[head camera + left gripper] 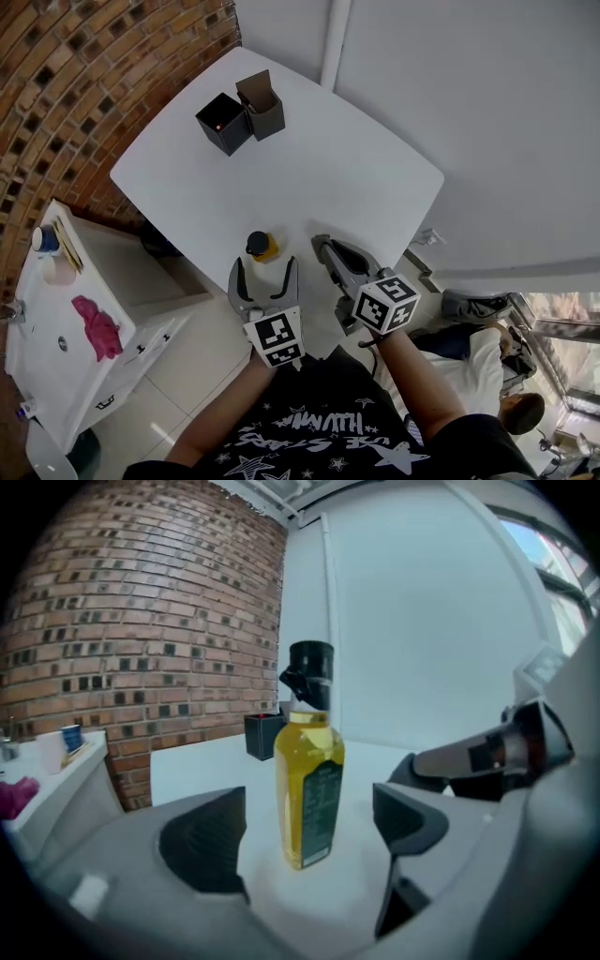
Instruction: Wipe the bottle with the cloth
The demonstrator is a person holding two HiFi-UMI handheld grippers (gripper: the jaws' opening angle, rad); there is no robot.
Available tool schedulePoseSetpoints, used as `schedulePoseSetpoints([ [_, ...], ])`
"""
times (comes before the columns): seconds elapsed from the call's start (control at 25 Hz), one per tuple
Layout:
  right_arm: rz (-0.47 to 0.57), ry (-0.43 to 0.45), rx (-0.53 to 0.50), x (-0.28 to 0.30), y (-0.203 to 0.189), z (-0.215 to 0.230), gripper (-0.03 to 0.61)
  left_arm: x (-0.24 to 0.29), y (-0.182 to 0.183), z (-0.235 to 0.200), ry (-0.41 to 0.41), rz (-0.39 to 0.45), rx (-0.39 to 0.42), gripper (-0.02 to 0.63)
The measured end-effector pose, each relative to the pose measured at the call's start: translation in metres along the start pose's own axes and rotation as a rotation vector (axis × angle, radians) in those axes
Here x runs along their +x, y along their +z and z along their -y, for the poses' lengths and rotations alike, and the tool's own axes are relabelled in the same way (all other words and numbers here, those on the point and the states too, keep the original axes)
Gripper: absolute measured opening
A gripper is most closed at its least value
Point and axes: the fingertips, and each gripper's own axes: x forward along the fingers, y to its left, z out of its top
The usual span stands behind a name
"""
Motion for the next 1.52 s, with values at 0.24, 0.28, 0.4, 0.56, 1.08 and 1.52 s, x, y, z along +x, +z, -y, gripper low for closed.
schedulePoseSetpoints([
  [0.24,0.016,0.001,0.015,-0.018,0.000,0.000,0.041,0.021,-0.006,-0.005,0.165,-0.036,-0.086,0.414],
  [0.28,0.015,0.000,0.019,-0.021,0.000,0.001,0.041,0.023,-0.004,-0.010,0.203,-0.031,-0.084,0.414],
  [0.4,0.010,-0.002,0.028,-0.027,-0.004,0.005,0.041,0.025,0.002,-0.022,0.282,-0.022,-0.086,0.413],
  [0.56,0.006,-0.004,0.043,-0.032,-0.008,0.010,0.041,0.024,0.008,-0.021,0.281,-0.004,-0.059,0.359],
  [1.08,0.014,0.021,0.050,-0.026,-0.004,0.000,0.041,0.022,0.010,-0.008,0.027,0.080,0.041,0.255],
  [1.52,0.020,0.029,0.064,-0.009,-0.005,-0.019,0.041,0.017,0.012,0.007,-0.458,0.110,0.188,0.253],
])
